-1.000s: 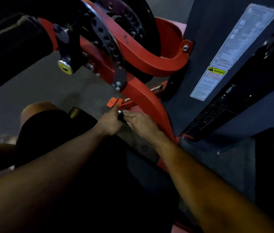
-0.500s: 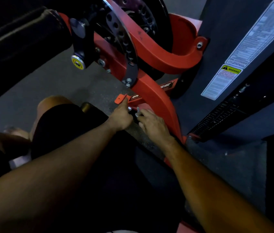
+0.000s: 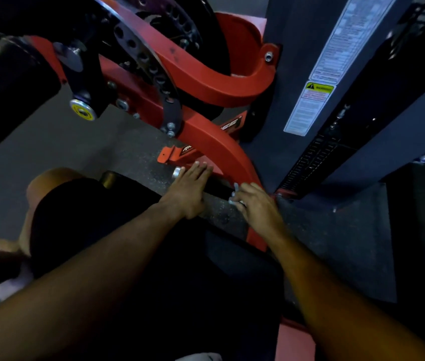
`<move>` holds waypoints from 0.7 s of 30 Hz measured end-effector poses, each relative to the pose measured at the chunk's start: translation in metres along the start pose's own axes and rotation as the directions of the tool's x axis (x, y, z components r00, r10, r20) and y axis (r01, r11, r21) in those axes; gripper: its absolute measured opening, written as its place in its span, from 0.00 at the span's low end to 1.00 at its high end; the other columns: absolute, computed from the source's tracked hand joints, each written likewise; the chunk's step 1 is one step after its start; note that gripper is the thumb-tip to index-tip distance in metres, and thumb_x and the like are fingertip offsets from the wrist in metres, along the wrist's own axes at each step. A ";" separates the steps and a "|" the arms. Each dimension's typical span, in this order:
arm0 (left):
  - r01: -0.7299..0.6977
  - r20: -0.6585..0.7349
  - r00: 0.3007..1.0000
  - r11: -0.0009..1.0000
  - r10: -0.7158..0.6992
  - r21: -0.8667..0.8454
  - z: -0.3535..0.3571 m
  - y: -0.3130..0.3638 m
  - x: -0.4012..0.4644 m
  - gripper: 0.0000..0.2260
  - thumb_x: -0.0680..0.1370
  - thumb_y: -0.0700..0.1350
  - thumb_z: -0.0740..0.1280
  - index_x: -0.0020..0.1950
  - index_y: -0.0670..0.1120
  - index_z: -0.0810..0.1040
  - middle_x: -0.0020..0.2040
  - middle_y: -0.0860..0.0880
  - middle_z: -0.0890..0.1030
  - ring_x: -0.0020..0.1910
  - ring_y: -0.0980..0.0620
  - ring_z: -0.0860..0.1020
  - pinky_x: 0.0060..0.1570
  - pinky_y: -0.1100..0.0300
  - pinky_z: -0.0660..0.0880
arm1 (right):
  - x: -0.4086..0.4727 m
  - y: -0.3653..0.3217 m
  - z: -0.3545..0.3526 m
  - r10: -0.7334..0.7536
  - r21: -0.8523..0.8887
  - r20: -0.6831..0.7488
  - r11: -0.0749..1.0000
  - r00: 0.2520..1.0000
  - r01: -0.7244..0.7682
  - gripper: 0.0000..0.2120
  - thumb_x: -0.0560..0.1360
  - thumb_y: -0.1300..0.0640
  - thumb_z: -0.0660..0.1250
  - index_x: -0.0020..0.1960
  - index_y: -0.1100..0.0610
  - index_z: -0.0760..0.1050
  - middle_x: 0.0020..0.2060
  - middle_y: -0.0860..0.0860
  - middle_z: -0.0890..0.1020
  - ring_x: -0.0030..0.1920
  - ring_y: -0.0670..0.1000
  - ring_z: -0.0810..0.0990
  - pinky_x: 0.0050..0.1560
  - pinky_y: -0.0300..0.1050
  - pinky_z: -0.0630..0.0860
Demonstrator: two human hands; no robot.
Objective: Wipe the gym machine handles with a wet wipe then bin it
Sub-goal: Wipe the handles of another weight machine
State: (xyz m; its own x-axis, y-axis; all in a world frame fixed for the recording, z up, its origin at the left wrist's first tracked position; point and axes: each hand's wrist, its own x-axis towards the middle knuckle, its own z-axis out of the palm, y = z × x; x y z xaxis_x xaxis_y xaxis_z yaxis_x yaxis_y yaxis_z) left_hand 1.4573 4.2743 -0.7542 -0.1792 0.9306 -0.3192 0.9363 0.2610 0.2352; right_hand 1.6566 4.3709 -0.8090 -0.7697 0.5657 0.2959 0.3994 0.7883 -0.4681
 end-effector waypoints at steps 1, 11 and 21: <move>-0.003 0.001 1.000 1.000 0.003 -0.006 0.000 0.000 0.000 0.42 0.75 0.40 0.66 0.84 0.44 0.45 0.84 0.45 0.46 0.83 0.47 0.43 0.81 0.46 0.43 | -0.007 0.004 -0.003 0.025 0.024 -0.021 0.999 0.999 -0.024 0.05 0.71 0.66 0.76 0.44 0.58 0.83 0.43 0.50 0.81 0.46 0.45 0.72 0.53 0.24 0.65; 0.249 -0.127 0.921 0.808 -0.368 -0.533 -0.009 -0.017 0.002 0.38 0.74 0.35 0.66 0.82 0.43 0.53 0.78 0.35 0.61 0.77 0.36 0.61 0.77 0.49 0.60 | -0.008 0.006 -0.020 0.542 0.313 0.074 0.784 0.837 -0.536 0.09 0.80 0.51 0.66 0.42 0.51 0.74 0.42 0.46 0.83 0.43 0.42 0.81 0.42 0.39 0.74; 0.382 -0.002 0.822 0.553 -0.569 -0.741 -0.016 -0.034 0.004 0.21 0.83 0.40 0.61 0.77 0.43 0.66 0.68 0.37 0.77 0.65 0.38 0.77 0.58 0.55 0.72 | 0.148 -0.054 0.039 0.207 0.275 0.629 0.842 0.749 -0.464 0.06 0.80 0.52 0.63 0.44 0.49 0.74 0.47 0.51 0.81 0.51 0.52 0.80 0.52 0.47 0.74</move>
State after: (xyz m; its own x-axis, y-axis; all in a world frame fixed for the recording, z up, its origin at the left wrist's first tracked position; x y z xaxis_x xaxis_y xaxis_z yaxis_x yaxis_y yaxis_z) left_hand 1.4201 4.2733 -0.7484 -0.6808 0.6169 -0.3948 0.2257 0.6895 0.6882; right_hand 1.5013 4.4029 -0.7722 -0.8071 0.4352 -0.3990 0.5563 0.3343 -0.7607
